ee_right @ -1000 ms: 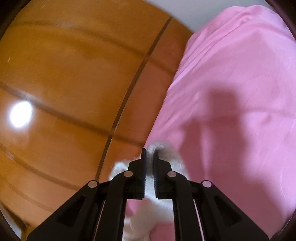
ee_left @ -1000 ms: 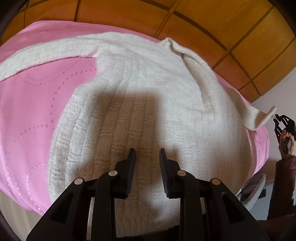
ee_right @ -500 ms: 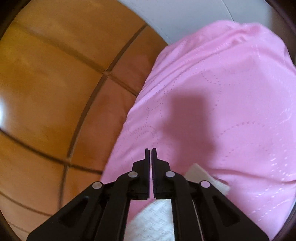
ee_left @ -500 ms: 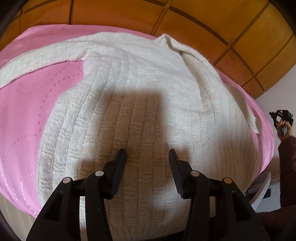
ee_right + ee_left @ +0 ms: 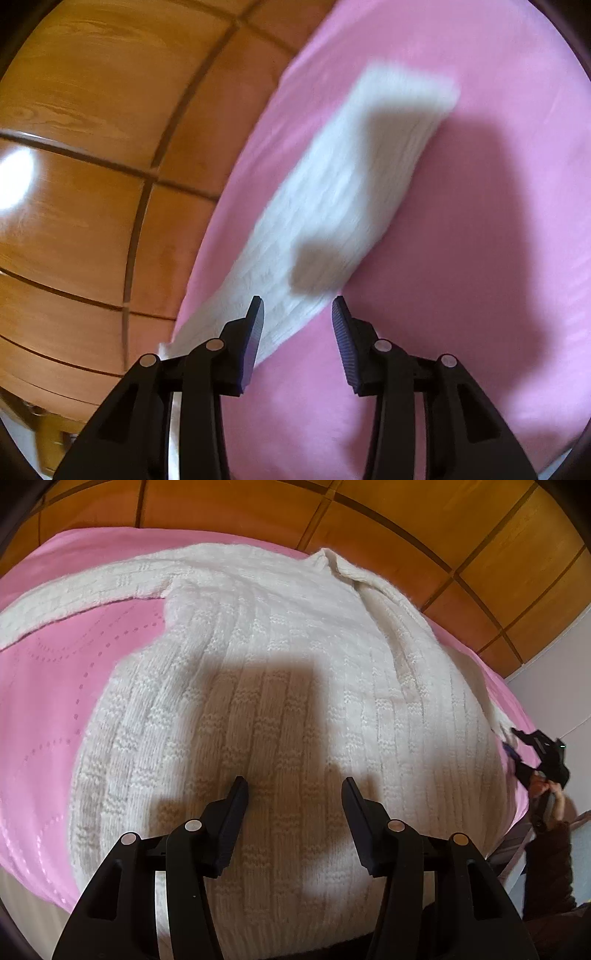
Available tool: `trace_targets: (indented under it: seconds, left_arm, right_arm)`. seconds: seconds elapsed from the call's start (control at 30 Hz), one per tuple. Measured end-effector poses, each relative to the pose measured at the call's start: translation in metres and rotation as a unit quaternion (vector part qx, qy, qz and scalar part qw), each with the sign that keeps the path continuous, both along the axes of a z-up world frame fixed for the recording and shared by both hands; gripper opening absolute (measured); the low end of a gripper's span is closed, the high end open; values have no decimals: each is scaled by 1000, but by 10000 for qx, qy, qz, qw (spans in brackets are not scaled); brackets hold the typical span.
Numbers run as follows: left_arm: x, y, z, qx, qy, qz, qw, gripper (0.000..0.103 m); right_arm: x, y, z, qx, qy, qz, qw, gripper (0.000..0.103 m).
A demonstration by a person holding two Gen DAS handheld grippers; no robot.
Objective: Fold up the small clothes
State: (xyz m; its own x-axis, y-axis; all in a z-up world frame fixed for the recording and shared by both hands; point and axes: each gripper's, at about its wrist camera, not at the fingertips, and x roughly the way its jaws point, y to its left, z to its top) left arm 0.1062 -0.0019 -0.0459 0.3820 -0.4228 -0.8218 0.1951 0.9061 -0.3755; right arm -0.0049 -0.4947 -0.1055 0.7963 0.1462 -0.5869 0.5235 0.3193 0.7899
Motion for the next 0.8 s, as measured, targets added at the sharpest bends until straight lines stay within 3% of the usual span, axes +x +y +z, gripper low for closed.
trace_targets:
  seconds: [0.1,0.13,0.17,0.3,0.47,0.57,0.67,0.8]
  left_arm:
    - [-2,2,0,-40,23,76,10000,52]
    - [-3,1,0,-35,28,81,10000,52]
    - [-4,1,1,-22,29,76,10000,52]
    - [-4,-1,-1,13,62,74,10000,52]
    - [1,-5,-3,81,87,9,9999,54]
    - [2,-7,-3,117,82,-15,9999,55]
    - [3,-7,-3,105,95,-2,9999,55]
    - [6,-6,-5,62,139,17,9999,55]
  right_arm:
    - [20,7,-10,89,-183,-32,9998,26]
    - [24,6,-11,142,-236,-8,9996,14]
    - [30,7,-11,226,-310,97,9992,9]
    - [23,15,22,96,-890,342,9954,6]
    - [-1,16,84,-777,-1382,-12,9874,6]
    - [10,9,116,-1466,-959,-234,9843,6]
    - [34,-3,129,-1521,-284,-364,9873,6]
    - [80,-22,133,-1761,620,-242,9821,6]
